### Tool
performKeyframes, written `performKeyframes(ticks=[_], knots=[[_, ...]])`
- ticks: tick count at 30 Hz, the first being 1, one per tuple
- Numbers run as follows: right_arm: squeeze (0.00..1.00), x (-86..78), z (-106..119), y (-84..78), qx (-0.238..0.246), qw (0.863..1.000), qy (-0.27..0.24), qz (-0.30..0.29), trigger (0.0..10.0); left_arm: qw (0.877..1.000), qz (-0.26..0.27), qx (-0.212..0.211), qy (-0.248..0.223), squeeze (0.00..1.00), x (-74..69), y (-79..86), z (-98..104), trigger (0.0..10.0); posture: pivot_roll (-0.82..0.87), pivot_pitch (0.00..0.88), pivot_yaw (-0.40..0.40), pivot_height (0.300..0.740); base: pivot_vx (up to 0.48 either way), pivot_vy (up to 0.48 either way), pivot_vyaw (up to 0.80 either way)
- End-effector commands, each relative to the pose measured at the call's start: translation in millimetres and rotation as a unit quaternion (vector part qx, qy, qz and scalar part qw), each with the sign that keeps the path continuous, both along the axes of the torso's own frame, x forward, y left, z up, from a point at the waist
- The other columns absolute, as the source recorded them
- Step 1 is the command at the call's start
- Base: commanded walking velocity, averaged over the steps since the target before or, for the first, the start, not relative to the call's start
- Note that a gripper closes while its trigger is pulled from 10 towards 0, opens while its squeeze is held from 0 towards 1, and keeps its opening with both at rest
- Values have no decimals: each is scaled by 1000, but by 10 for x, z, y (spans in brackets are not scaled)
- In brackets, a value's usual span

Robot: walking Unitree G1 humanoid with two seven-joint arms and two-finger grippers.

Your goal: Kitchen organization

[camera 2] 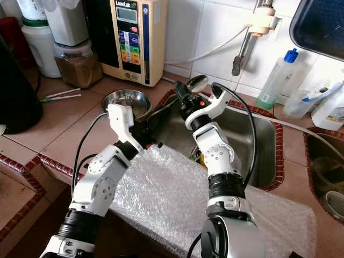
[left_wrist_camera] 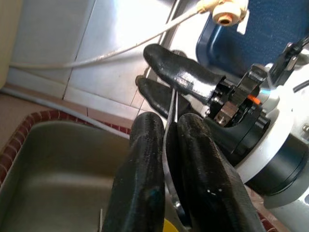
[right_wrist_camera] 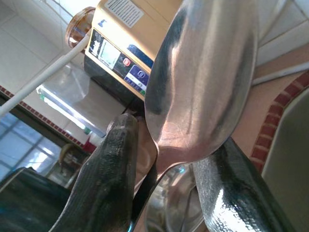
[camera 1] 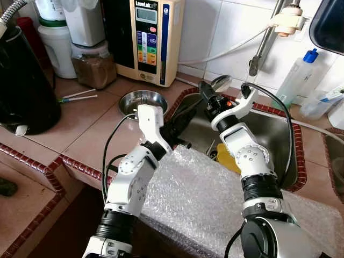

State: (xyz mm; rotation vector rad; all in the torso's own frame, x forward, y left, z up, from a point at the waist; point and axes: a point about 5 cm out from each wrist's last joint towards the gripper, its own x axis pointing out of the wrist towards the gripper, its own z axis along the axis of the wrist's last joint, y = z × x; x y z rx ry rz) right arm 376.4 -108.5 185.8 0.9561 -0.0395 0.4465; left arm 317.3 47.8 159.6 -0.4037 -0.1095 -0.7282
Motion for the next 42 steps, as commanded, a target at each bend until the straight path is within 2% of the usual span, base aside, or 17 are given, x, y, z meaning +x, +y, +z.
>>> performKeyframes(ticks=[1, 9, 12, 14, 15, 17, 18, 20, 22, 25, 27, 36, 37, 41, 42], knots=[[0, 29, 19, -143, -30, 999, 0, -35, 0, 999, 18, 8, -27, 1000, 38, 35, 109, 10000, 34, 0, -51, 740, 0, 0, 0], [0, 70, 9, -291, -94, 990, -5, -103, 0, 999, 28, 37, -19, 1000, 48, 47, 40, 10000, 37, 0, -52, 740, 0, 0, 0], [0, 89, -16, -362, -140, 982, -4, -126, 0, 998, 26, 53, -14, 1000, 43, 61, -5, 10000, 39, 0, -53, 740, 0, 0, 0], [0, 101, -50, -435, -178, 973, -3, -146, 0, 997, 21, 67, -12, 1000, 33, 73, -45, 10000, 43, 0, -56, 740, 0, 0, 0], [0, 103, -99, -508, -220, 962, -2, -163, 0, 997, 16, 81, -8, 1000, 19, 85, -85, 10000, 45, 0, -57, 740, 0, 0, 0], [0, 101, -169, -583, -228, 957, 12, -176, 0, 996, 11, 87, -7, 1000, 9, 92, -104, 10000, 46, 0, -58, 740, 0, 0, 0], [0, 90, -232, -658, -253, 948, 23, -194, 0, 995, 8, 98, -6, 1000, 2, 95, -126, 10000, 48, 0, -59, 740, 0, 0, 0], [0, 87, -247, -678, -260, 945, 26, -198, 0, 995, 7, 101, -6, 1000, 0, 95, -132, 10000, 48, 0, -59, 740, 0, 0, 0], [0, 69, -330, -765, -264, 939, 44, -216, 0, 994, 4, 107, -6, 1000, -10, 90, -146, 10000, 51, 0, -59, 740, 0, 0, 0], [0, 60, -359, -786, -267, 937, 49, -219, 0, 994, 4, 107, -7, 1000, -12, 87, -146, 10000, 52, 0, -57, 740, 0, 0, 0], [0, 45, -436, -807, -282, 931, 58, -223, 0, 994, 3, 110, -8, 1000, -13, 81, -146, 10000, 53, 0, -57, 740, 0, 0, 0], [0, 4, -611, -779, -312, 920, 83, -221, 0, 991, -15, 130, -6, 1000, -40, 64, -185, 10000, 54, 0, -57, 740, 0, 0, 0], [0, -6, -640, -790, -323, 916, 87, -223, 0, 991, -16, 135, -5, 1000, -45, 64, -197, 10000, 54, 0, -57, 740, 0, 0, 0], [0, -13, -666, -786, -344, 910, 84, -214, 0, 990, 3, 143, -9, 1000, -15, 101, -192, 10000, 56, 0, -57, 740, 0, 0, 0], [0, -17, -680, -783, -357, 906, 84, -210, 2824, 990, 14, 142, -10, 1000, 7, 122, -181, 10000, 56, 0, -57, 740, 0, 0, 0]])
